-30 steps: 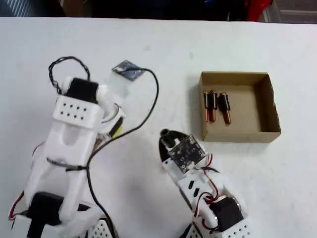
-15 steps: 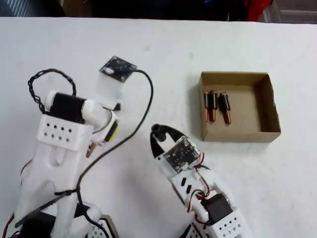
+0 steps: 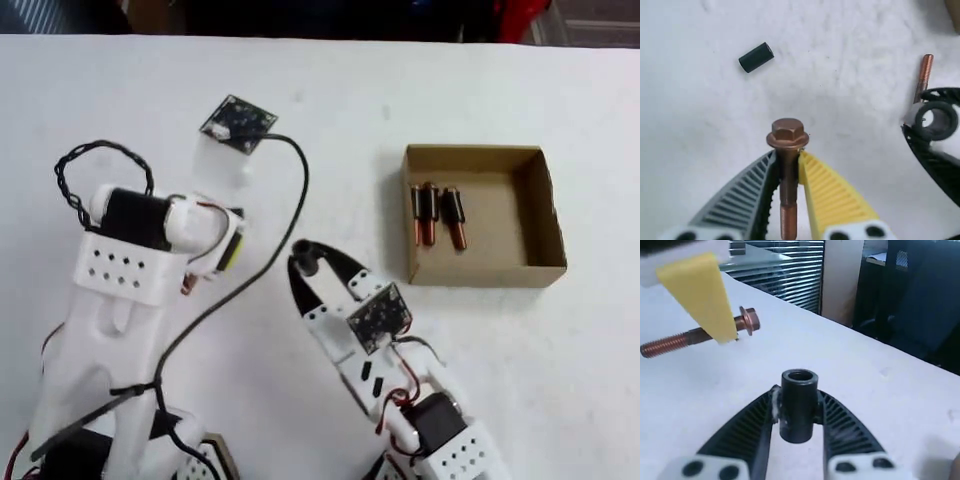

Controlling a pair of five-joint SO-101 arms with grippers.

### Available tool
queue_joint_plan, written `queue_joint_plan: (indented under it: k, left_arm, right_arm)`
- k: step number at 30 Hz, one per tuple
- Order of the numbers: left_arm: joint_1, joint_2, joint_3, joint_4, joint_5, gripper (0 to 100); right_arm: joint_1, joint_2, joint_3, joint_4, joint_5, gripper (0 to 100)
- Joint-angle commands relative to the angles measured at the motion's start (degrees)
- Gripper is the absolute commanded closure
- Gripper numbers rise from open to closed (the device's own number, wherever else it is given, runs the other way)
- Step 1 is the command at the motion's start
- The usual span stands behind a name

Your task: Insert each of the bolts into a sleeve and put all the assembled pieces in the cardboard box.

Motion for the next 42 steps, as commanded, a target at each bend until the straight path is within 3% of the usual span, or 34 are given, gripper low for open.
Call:
queue_joint_plan:
  k: [1,4,10,15,22,33,42]
  left_arm:
    - [0.0,-2.4,-1.1,-1.8,0.7,98]
    - [0.0,-4.8,-1.1,-3.8,0.9,98]
    - [1.0,-13.6,-0.4,-12.6,8.0,98]
    - [7.4,-16.0,-0.4,-15.0,8.4,98]
    - [16.0,-16.2,-0.4,-15.6,8.4,98]
    - [16.0,-16.3,-0.6,-25.5,8.1,98]
    - [13.6,-23.8,0.7,-26.5,8.3,98]
  right_arm:
    - [-2.2,-0.4,0.5,-4.0,-0.6,98.1]
    - [-2.2,-0.5,0.5,-5.1,-0.6,98.1]
    - [-2.2,-0.2,0.5,-4.6,-0.7,98.1]
    - [-2.1,-0.2,0.5,-4.5,-7.4,98.1]
    - [-2.0,-0.5,0.5,0.7,-8.6,98.1]
    - [-1.9,-0.5,0.5,5.7,-8.3,98.1]
    - [-1.8,-0.5,0.5,5.7,-8.3,98.1]
